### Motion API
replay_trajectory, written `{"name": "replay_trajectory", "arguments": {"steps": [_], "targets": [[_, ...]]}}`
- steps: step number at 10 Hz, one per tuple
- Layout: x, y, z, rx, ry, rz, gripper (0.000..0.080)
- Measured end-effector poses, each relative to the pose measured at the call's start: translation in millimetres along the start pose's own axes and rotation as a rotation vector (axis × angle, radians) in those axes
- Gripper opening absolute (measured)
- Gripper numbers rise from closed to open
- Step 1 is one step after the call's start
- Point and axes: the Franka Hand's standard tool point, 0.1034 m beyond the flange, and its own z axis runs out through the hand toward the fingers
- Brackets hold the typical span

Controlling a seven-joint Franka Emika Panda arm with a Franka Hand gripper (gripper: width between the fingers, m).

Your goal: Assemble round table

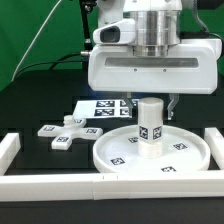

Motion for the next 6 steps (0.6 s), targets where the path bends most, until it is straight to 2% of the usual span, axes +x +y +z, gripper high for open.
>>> {"name": "replay_trajectory", "arguments": {"steps": [1,3,4,6], "targets": [[-0.1,-0.1,0.3,0.000,0.000,0.041,0.0404],[-1.8,-6.7,1.9,-0.004,0.010,0.296,0.0404],[-1.8,-5.4,2.6,0.000,0.010,0.459,0.0404],[-3.0,-3.9,3.6,0.025,-0.006,0.818,0.0406]]}}
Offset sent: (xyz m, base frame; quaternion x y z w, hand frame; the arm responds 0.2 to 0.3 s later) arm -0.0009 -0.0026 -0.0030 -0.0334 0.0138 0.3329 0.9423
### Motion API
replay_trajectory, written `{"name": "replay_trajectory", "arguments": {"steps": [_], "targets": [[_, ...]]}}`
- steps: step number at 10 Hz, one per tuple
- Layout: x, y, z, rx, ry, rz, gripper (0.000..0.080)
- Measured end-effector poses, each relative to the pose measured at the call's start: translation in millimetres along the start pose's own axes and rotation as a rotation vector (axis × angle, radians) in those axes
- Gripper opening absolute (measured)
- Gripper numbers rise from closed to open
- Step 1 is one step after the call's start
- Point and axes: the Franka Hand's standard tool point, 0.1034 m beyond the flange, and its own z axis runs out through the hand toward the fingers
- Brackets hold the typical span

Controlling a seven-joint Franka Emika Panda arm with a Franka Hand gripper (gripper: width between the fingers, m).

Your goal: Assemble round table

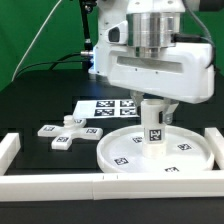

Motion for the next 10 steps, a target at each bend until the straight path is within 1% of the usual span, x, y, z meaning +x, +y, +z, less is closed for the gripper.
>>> {"name": "replay_trajectory", "arguments": {"steps": [1,2,4,5,6,7,8,9,10], "targets": [[-0.7,0.5,0.7,0.016,-0.003,0.181,0.0406],[-2.1,1.7,0.6,0.043,-0.004,0.340,0.0406],[-4.3,1.0,0.4,0.044,-0.016,0.509,0.0406],[-4.3,1.1,0.7,0.044,-0.017,0.552,0.0406],[-6.1,2.1,1.2,0.026,-0.019,0.483,0.0512],[-8.7,1.7,0.0,-0.012,-0.033,0.344,0.0611],[-5.7,-2.3,-3.6,-0.007,-0.036,0.164,0.0638],[-2.8,-4.7,-7.1,0.003,-0.037,-0.014,0.0638],[-6.4,-4.9,-8.8,0.000,-0.039,-0.125,0.0646]]}}
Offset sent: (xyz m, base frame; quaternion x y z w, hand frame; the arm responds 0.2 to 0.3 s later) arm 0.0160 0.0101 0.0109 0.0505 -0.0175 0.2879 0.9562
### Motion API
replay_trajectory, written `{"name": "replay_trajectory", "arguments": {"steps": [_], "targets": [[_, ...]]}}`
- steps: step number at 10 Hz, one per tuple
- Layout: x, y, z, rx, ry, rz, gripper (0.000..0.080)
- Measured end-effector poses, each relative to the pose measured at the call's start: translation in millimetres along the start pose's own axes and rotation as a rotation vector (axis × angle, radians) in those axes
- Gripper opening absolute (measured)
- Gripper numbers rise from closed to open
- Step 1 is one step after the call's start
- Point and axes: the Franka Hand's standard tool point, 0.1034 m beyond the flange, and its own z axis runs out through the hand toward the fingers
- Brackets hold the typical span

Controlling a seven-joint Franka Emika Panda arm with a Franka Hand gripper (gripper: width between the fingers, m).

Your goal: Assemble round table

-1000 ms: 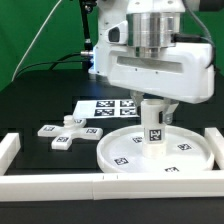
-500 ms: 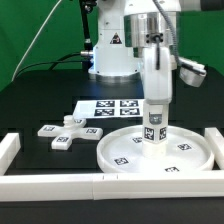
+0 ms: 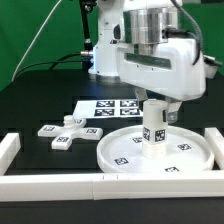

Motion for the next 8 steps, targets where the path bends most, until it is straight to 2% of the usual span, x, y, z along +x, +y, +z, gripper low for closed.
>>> {"name": "replay_trajectory", "arguments": {"steps": [1,4,6,8], "targets": [[-4.6,-0.5,-0.3,-0.010,0.005,-0.099,0.0646],[0.5,2.5,0.7,-0.020,0.011,-0.329,0.0649],[12.4,4.9,-1.0,-0.033,0.018,-0.689,0.0649],[14.1,5.8,0.4,-0.034,0.020,-0.702,0.0622]]}}
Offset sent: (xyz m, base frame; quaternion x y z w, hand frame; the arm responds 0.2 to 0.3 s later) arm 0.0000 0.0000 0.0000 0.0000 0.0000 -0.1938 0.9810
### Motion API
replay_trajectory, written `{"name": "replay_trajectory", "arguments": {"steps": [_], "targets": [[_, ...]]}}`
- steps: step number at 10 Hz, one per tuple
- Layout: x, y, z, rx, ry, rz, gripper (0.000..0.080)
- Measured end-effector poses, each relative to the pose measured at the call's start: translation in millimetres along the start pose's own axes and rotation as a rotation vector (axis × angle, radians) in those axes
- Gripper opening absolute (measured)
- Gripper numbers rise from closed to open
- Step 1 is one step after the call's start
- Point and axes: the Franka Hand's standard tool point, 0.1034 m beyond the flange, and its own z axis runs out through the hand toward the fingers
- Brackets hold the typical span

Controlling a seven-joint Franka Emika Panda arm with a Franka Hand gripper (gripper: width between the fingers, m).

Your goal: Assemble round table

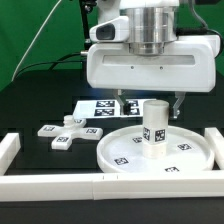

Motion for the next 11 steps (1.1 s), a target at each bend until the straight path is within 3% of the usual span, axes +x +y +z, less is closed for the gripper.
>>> {"name": "replay_trajectory", "arguments": {"steps": [1,2,3,6,11], "targets": [[0.1,0.2,0.0,0.000,0.000,0.022,0.0622],[0.1,0.3,0.1,0.000,0.000,0.030,0.0444],[0.0,0.1,0.1,0.001,0.000,0.112,0.0403],[-0.1,0.2,0.3,0.000,-0.001,0.296,0.0403],[-4.3,-4.6,1.8,0.005,-0.003,0.981,0.0403]]}}
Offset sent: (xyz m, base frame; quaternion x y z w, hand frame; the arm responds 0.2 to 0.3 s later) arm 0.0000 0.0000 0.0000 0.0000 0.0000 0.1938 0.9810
